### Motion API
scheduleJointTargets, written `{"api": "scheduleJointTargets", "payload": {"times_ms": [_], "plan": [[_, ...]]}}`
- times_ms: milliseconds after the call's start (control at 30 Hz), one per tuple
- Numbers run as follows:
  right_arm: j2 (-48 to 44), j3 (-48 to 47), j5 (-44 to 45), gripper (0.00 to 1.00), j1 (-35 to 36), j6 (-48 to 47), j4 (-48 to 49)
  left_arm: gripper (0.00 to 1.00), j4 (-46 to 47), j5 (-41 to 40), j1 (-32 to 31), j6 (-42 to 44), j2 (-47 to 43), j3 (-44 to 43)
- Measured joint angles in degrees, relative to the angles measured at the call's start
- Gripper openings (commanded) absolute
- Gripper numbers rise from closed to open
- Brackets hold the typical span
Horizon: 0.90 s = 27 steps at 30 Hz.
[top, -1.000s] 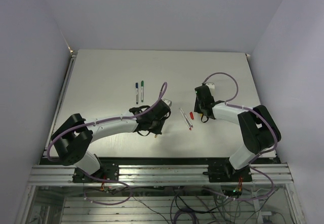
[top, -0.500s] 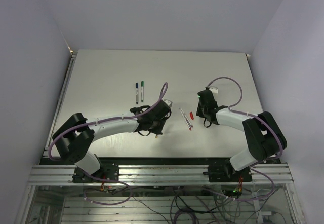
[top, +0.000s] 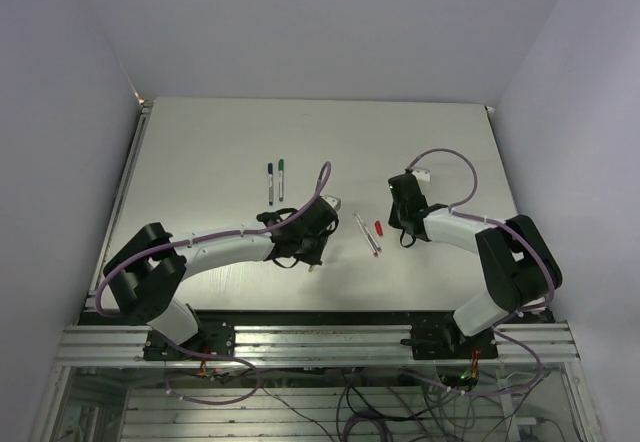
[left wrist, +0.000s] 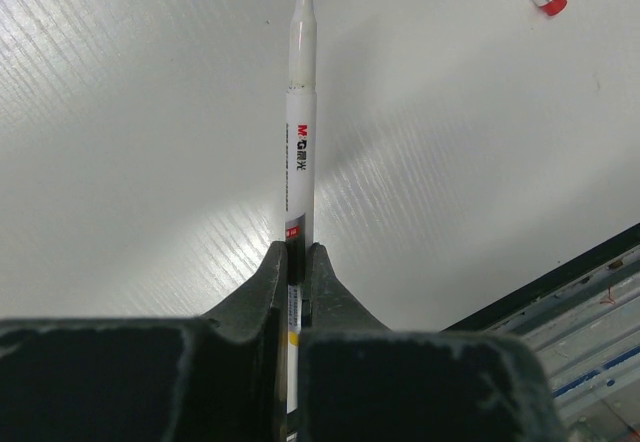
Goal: Insert the pens into the pen caps
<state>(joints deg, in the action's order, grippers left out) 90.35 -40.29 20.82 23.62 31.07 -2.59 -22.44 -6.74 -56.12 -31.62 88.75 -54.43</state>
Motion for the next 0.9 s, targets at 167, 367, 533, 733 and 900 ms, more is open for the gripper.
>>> {"api": "scheduleJointTargets", "payload": {"times_ms": [167, 367, 533, 733, 900], "plan": [[-0.28, -0.28, -0.74, 0.00, -0.04, -0.11, -0.52, 0.07, 0.42, 0.04, 0.00, 0.11, 0.00, 0.02], [-4.74, -0.59, -3.58, 0.00, 0.00, -1.60, -3.15, 0.07, 1.18, -0.07, 0.00, 0.57, -0.42, 0.13], [-14.75, -1.55, -5.97, 0.00, -0.02, -2.58, -2.34, 0.07, 3.82, -0.17, 0.02, 1.16, -3.28, 0.79], [-28.20, -0.98, -10.34, 0.00, -0.04, -2.45, 2.14, 0.07, 11.98, 0.17, 0.00, 1.18, -10.36, 4.52], [-37.03, 2.49, -14.86, 0.00, -0.04, -0.92, 7.87, 0.07, 20.68, 2.32, -0.11, 1.18, -13.84, 7.41]]}}
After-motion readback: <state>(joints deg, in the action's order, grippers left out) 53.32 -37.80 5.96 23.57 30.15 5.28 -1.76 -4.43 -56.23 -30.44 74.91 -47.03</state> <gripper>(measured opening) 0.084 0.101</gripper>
